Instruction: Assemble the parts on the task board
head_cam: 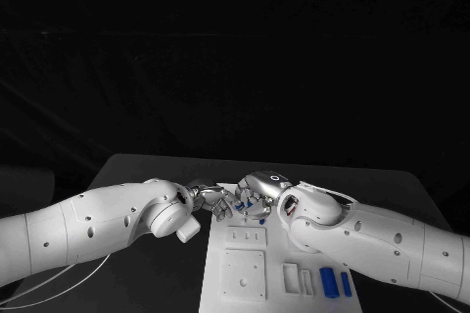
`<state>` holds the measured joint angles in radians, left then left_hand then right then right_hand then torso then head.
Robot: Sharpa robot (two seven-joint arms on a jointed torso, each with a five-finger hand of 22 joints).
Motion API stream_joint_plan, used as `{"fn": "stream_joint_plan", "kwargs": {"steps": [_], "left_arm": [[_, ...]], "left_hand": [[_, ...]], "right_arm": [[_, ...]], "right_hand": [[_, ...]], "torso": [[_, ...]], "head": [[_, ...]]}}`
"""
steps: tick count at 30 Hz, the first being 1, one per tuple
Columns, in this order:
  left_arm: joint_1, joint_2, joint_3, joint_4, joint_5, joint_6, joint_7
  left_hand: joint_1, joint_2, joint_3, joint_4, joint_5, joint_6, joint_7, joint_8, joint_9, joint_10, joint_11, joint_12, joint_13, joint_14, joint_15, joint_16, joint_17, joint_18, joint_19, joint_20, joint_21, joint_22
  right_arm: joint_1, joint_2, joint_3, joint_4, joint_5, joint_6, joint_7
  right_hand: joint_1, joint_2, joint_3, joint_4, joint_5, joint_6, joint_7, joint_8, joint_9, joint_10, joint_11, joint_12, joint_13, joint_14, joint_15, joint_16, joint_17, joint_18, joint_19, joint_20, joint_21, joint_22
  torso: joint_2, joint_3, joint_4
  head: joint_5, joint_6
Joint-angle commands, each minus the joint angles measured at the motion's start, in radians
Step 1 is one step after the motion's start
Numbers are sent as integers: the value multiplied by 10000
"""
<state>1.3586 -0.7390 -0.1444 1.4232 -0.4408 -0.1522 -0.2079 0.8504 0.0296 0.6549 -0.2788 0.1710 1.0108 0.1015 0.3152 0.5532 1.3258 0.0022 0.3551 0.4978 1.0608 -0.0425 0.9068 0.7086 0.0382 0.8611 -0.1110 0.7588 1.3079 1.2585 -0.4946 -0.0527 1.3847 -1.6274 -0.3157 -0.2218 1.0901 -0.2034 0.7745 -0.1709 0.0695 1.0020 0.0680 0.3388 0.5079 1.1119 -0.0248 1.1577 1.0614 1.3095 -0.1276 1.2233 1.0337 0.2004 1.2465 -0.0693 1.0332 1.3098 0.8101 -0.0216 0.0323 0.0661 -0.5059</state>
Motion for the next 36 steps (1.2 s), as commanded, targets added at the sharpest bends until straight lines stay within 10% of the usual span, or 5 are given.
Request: {"fn": "stream_joint_plan", "kwargs": {"steps": [1,11,27,31,36], "left_arm": [[7,18,13,39,75,50,38],[7,52,13,32,82,170,-25],[-21,108,11,4,11,222,-51],[-24,108,11,-3,11,173,-25],[-27,108,11,-3,11,153,12]], "left_hand": [[-291,-441,-83,141,-591,-149,54,-155,-47,-70,16,-94,7,-77,19,-60,-50,69,-38,-292,41,-45],[-687,-971,-126,503,-1212,-203,87,-243,-45,-73,43,-176,29,-86,34,-63,-119,96,-51,-269,66,-106],[172,-492,142,18,-1139,125,-34,-81,120,64,-39,-162,141,-51,7,55,-135,125,-74,-275,187,-127],[34,-566,120,40,248,210,-65,-64,203,111,-61,-152,212,-46,-1,131,-145,85,-95,-284,242,-172],[-114,-425,115,-15,971,312,-105,-34,281,173,-91,-125,277,-31,-24,208,-142,70,-118,-305,292,-204]], "right_arm": [[-12,20,-6,17,-76,139,2],[-16,37,-6,23,-85,146,-14],[-19,33,-6,23,-128,192,-38],[-19,42,-6,22,-128,204,-40],[-20,41,-6,22,-125,244,-40]], "right_hand": [[-27,-57,-10,56,39,280,207,31,20,81,20,-65,-11,44,-21,-52,11,614,70,-30,-36,47],[-28,-56,-10,62,51,284,206,31,24,83,18,-65,-10,46,-22,-52,12,614,73,-29,-35,48],[-37,-64,-14,73,63,288,205,29,31,84,17,-65,-9,47,-24,-53,14,614,77,-29,-35,51],[-39,-65,-15,76,64,288,205,29,32,84,17,-65,-9,48,-24,-54,14,614,78,-29,-35,51],[-42,-68,-17,80,66,289,205,28,34,85,17,-65,-8,48,-24,-54,15,614,78,-28,-35,52]], "torso": [[1,4,-10],[4,8,1],[1,12,-8],[1,11,-1],[-4,5,3]], "head": [[6,-3],[-6,-36],[-99,-89],[-107,-96],[-109,-97]]}}
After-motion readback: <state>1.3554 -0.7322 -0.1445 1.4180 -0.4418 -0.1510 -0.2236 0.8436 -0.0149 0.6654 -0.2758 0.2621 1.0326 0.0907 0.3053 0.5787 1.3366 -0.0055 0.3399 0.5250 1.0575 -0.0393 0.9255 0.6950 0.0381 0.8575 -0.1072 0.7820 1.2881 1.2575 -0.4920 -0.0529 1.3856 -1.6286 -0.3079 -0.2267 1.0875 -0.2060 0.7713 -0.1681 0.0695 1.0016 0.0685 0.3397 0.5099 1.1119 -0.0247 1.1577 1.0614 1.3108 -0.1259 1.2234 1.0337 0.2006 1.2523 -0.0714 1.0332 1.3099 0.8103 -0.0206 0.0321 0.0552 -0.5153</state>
